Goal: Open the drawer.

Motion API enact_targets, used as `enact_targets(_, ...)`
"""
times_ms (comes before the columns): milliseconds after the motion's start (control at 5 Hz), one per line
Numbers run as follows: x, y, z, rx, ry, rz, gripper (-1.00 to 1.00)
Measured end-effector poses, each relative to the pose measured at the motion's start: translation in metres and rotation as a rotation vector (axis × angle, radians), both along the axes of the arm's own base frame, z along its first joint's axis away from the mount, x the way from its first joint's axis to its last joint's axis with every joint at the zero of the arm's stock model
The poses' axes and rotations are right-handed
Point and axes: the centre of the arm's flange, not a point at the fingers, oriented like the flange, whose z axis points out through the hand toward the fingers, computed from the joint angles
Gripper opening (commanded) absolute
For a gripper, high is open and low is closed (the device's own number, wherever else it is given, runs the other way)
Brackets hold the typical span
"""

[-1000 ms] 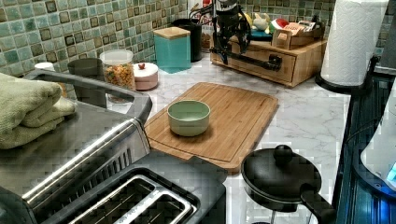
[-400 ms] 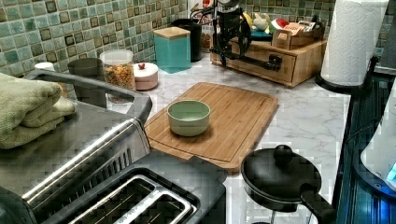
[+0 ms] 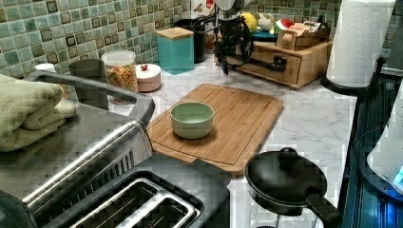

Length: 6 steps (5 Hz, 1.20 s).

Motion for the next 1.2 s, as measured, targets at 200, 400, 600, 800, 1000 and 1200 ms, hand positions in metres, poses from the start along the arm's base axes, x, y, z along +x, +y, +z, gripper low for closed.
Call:
enact_targets(200, 0.000, -0.002, -0.003, 0.013, -0.006, -0.020, 1.00)
enact_targets(400, 0.002, -0.003, 0.001, 0.066, 0.012, -0.007, 1.00)
enact_targets(600, 0.007, 0.002, 0.003, 0.116, -0.010, -0.033, 1.00)
enact_targets(800, 0.012, 0.015, 0.000, 0.115, -0.013, -0.056, 1.00)
enact_targets(1000, 0.025, 0.038, -0.002, 0.131, -0.029, -0.088, 1.00)
enact_targets(1200, 0.038, 0.072, -0.004, 0.124, -0.037, -0.158, 1.00)
